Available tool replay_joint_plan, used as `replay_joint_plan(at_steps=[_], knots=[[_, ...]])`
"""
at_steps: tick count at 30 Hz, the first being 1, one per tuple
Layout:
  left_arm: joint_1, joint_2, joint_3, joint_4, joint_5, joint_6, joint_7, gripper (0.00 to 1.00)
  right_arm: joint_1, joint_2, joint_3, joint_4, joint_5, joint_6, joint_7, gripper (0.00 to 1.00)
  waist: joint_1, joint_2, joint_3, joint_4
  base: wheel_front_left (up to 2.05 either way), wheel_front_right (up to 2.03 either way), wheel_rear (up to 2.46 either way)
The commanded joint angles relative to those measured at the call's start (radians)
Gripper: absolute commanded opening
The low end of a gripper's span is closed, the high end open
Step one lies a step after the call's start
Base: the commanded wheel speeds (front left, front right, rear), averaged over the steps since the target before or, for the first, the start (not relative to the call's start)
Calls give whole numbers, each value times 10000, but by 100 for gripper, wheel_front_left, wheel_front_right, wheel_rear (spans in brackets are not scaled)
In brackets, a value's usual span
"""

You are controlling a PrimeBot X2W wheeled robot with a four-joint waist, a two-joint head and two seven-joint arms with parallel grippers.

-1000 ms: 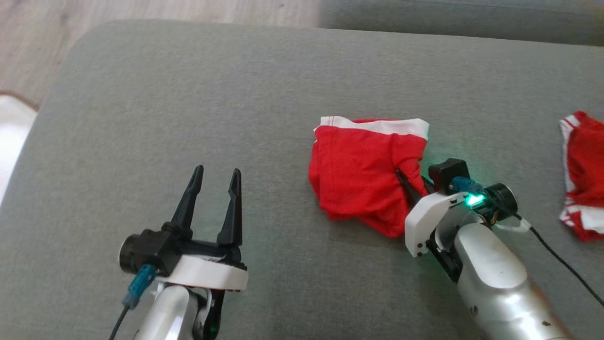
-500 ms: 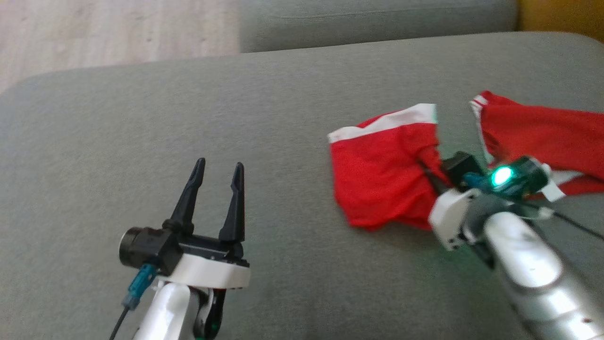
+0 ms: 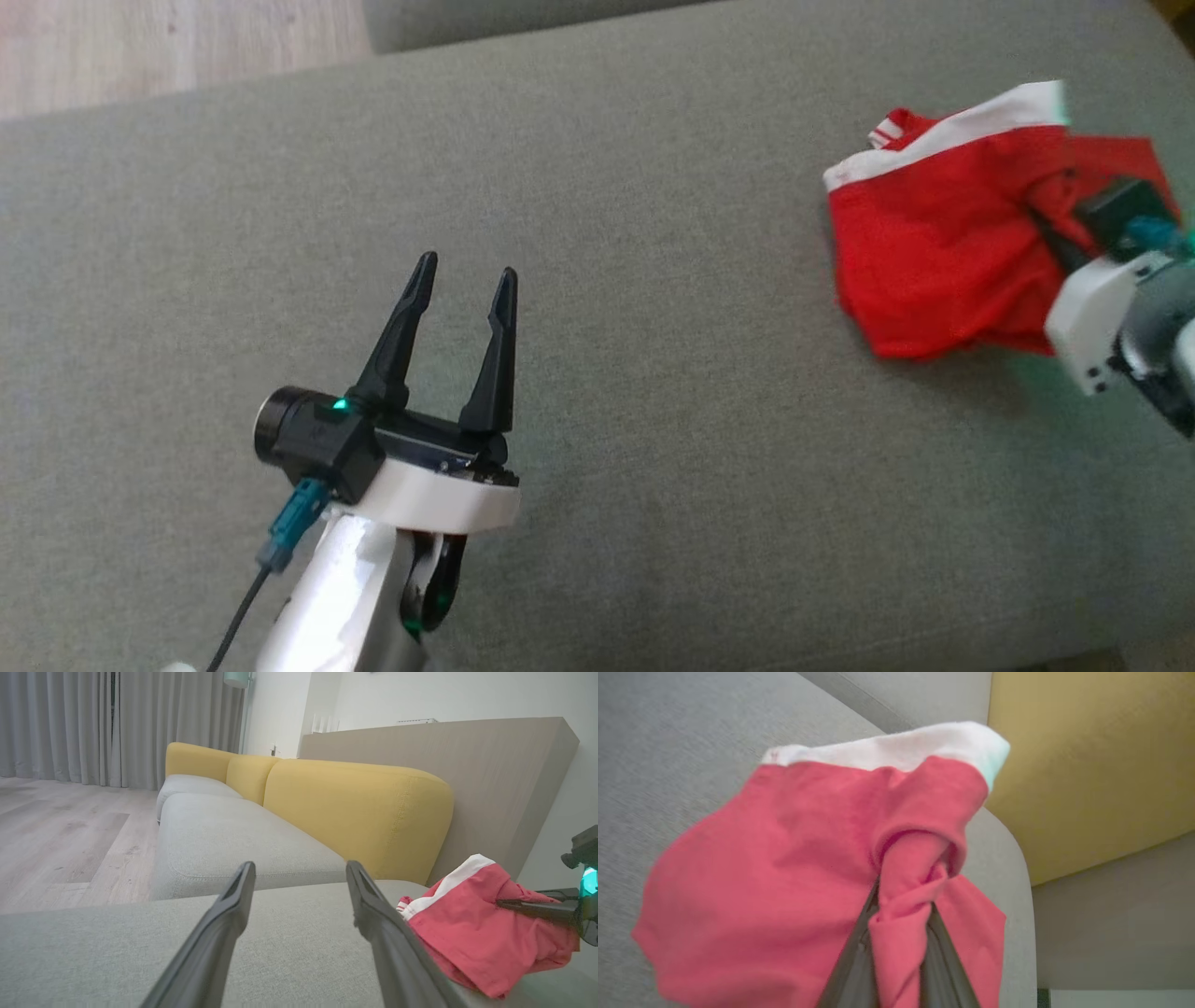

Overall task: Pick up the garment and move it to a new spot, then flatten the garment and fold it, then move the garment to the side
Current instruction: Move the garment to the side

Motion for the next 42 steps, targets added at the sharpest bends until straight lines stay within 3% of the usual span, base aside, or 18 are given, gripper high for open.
replay_joint_plan(at_steps=[1,9,19,20,21,30,42], knots=[[-476,49,244,-321,-3,53,-63,100,-247,-426,-98,1,221,65,56,0,-1,0,317,24,0,0,0],[-667,49,387,-235,60,-43,-63,100,-407,-831,-631,955,234,65,14,0,-1,0,786,314,0,0,0],[-732,49,696,-185,248,-177,-63,100,-538,-560,-1717,2114,-51,65,-111,0,-1,0,1186,523,0,0,0],[-730,49,729,-174,263,-191,-63,100,-552,-500,-1801,2198,-57,65,-144,36,-1,0,1188,522,0,0,0],[-725,49,765,-160,279,-205,-63,100,-560,-426,-1913,2289,-60,65,-154,100,-1,0,1177,514,0,0,0],[-484,49,1075,39,295,-264,-63,100,-696,272,-2709,2460,-279,65,-1101,100,-1,0,533,371,0,0,0],[613,49,1672,19,-9,59,-63,100,-110,2701,-3759,137,-110,65,-2187,100,-1,0,-1488,246,0,0,0]])
